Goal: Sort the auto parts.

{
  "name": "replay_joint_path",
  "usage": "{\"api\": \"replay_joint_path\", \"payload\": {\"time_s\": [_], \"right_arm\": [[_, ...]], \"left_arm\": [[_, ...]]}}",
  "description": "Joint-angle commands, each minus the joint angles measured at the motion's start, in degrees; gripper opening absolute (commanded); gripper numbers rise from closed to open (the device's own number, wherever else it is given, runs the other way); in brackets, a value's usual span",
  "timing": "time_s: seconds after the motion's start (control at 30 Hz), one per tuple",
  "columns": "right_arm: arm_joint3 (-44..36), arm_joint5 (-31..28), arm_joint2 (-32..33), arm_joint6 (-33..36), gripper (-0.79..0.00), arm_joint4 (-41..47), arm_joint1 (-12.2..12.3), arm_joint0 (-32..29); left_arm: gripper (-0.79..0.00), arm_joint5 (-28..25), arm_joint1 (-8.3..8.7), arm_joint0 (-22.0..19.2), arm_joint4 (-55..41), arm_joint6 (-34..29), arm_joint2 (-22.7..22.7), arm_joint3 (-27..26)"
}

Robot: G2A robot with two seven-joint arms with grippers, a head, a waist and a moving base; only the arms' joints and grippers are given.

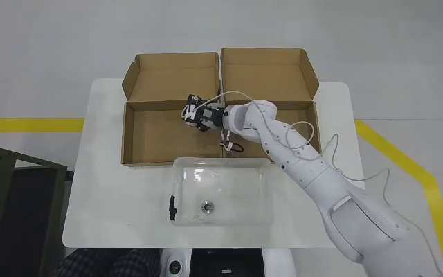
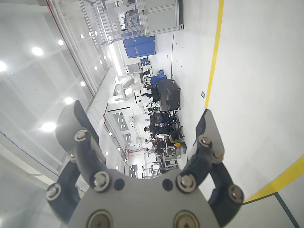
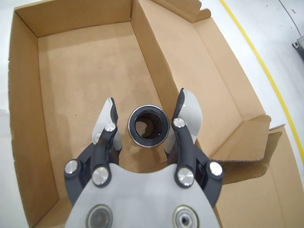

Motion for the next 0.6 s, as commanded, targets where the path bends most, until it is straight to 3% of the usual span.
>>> {"api": "replay_joint_path", "payload": {"time_s": [0.0,0.57], "right_arm": [[-3.34,-1.54,1.16,0.35,-0.332,-0.63,0.84,-1.48],[-37.49,-12.34,14.71,9.52,-0.308,-6.75,9.1,-23.41]], "left_arm": [[0.0,0.0,0.0,0.0,0.0,0.0,0.0,0.0],[0.0,0.0,0.0,0.0,0.0,0.0,0.0,0.0]]}}
